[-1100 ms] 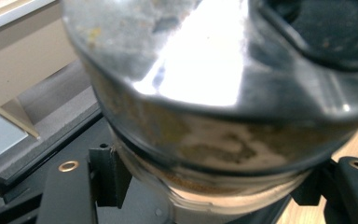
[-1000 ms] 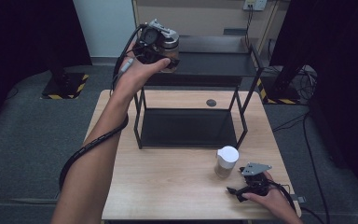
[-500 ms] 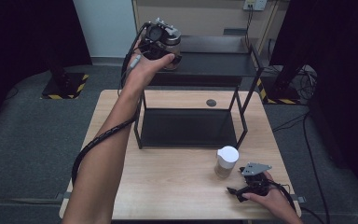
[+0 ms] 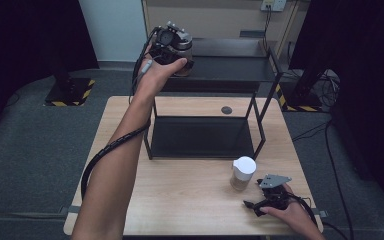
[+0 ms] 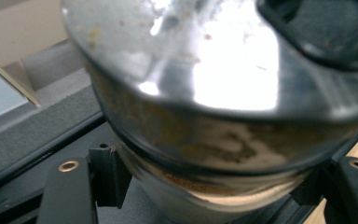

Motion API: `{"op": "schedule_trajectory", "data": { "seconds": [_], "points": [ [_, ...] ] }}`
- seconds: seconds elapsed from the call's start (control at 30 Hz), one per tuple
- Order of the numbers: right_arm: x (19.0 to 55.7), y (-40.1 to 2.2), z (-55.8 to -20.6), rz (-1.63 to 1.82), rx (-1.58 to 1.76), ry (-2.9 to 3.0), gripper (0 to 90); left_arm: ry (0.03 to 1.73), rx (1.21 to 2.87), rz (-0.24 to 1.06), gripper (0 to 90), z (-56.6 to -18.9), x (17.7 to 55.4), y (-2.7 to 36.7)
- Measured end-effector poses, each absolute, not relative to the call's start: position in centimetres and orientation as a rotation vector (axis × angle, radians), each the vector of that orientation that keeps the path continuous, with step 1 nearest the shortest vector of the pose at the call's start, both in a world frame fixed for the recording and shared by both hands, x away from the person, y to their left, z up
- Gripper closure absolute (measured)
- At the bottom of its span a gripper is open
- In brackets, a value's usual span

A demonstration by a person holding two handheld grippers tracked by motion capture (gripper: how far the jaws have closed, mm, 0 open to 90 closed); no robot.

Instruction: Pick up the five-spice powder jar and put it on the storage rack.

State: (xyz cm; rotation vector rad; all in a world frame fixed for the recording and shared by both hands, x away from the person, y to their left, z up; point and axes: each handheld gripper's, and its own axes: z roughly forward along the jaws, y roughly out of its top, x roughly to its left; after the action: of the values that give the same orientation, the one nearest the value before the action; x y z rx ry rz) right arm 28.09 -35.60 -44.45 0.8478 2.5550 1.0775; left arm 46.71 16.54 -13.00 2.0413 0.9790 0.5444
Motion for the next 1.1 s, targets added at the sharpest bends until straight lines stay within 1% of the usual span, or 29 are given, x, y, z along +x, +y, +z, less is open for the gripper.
{"op": "schedule_trajectory", "data": {
  "seconds": [0.23, 0.53, 0.6, 0.7, 0.8, 1.1],
  "points": [
    [28.1, -35.6, -44.4, 1.077, 0.848, 2.556, 1.4, 1.002, 2.034, 0.509, 29.4, -12.9, 47.3, 16.7],
    [28.1, -35.6, -44.4, 1.077, 0.847, 2.556, 1.4, 1.016, 2.036, 0.514, 28.6, -12.8, 47.2, 16.5],
    [28.1, -35.6, -44.4, 1.077, 0.847, 2.556, 1.4, 1.028, 2.019, 0.513, 21.0, -12.9, 47.0, 16.6],
    [28.1, -35.6, -44.4, 1.077, 0.847, 2.556, 1.4, 1.035, 2.0, 0.536, 13.0, -12.7, 46.2, 16.8],
    [28.1, -35.6, -44.4, 1.078, 0.848, 2.556, 1.4, 1.029, 1.984, 0.547, 8.6, -12.4, 45.3, 17.1],
    [28.1, -35.6, -44.5, 1.077, 0.843, 2.555, 1.4, 0.971, 1.968, 0.59, 6.7, -12.4, 41.6, 17.6]
  ]
}}
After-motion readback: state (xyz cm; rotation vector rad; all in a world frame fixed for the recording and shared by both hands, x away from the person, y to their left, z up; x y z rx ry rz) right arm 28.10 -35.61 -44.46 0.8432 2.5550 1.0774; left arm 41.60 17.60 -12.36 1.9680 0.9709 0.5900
